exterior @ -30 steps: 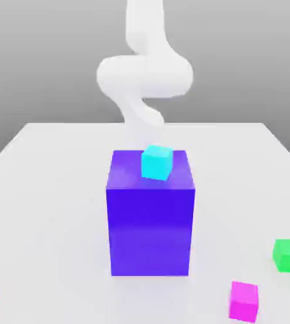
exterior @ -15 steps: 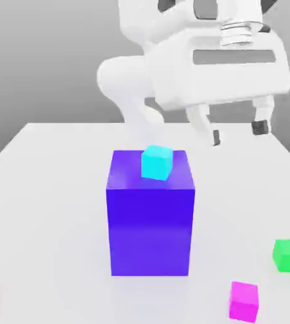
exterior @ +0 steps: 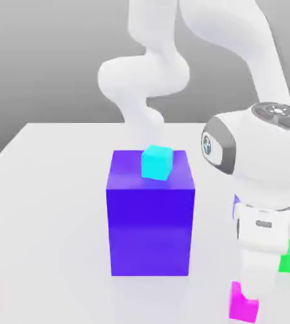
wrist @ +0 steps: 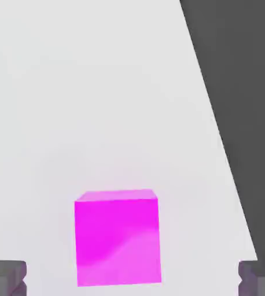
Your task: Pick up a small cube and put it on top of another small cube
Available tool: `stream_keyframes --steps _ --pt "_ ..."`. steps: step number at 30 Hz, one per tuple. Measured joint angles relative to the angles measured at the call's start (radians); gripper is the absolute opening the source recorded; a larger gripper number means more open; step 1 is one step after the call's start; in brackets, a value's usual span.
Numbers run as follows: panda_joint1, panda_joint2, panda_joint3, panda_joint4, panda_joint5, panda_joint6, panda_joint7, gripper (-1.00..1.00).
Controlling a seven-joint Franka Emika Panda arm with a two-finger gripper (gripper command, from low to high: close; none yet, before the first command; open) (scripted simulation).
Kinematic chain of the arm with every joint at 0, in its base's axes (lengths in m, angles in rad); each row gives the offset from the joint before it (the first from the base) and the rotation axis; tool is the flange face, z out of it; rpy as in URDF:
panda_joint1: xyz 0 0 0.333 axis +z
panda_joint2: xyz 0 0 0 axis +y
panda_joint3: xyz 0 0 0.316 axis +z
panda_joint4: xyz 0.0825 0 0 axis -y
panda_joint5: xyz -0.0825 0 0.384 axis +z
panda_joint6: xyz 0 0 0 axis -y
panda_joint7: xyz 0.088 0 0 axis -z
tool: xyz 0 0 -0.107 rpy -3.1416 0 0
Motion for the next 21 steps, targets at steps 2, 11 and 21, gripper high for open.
stream_keyframes --steps 2,11,21 --pt "-0.003 0.074 0.005 0.014 0.003 0.057 -0.004 0.0" --pt "-0.003 0.067 0.004 0.013 0.0 0.05 -0.004 -1.0" --pt "0.153 -0.215 0.103 -0.094 -0.026 -0.13 0.172 -1.0"
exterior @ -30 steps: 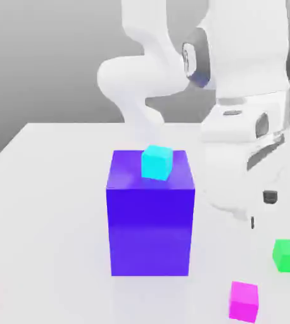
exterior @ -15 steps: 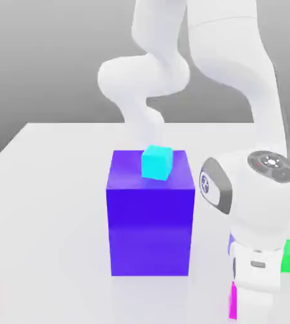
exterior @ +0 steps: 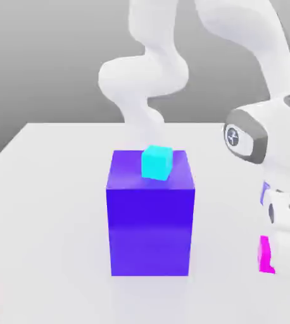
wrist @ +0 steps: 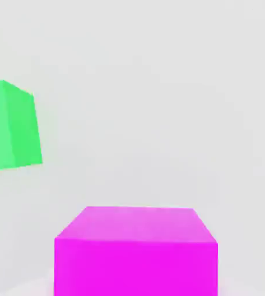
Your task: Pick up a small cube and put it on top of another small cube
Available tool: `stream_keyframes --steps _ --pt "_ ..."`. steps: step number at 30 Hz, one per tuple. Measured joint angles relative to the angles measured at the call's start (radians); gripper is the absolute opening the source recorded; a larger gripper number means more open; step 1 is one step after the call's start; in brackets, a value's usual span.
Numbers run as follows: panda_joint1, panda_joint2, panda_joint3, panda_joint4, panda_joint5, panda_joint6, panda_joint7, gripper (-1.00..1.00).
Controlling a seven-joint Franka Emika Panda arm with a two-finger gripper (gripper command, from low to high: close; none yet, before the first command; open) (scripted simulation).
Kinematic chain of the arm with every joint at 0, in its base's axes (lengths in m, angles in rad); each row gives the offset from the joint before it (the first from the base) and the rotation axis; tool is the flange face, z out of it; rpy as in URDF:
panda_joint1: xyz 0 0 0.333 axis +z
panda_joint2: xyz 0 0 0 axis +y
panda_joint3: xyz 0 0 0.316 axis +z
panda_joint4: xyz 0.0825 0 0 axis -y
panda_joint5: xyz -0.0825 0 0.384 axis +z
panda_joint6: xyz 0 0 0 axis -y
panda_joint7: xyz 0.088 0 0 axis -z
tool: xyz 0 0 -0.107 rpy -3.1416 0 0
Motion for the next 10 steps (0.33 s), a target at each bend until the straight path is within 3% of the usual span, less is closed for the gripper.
stream_keyframes --steps 2,6,7,10 --pt "0.043 -0.032 0.031 -0.022 -0.018 -0.008 0.058 -1.0" --pt "0.07 0.075 0.025 -0.024 -0.058 0.1 0.104 -1.0" --pt "0.076 0.103 0.019 -0.022 -0.064 0.127 0.109 1.0" --pt "0.076 0.103 0.019 -0.022 -0.064 0.127 0.109 1.0"
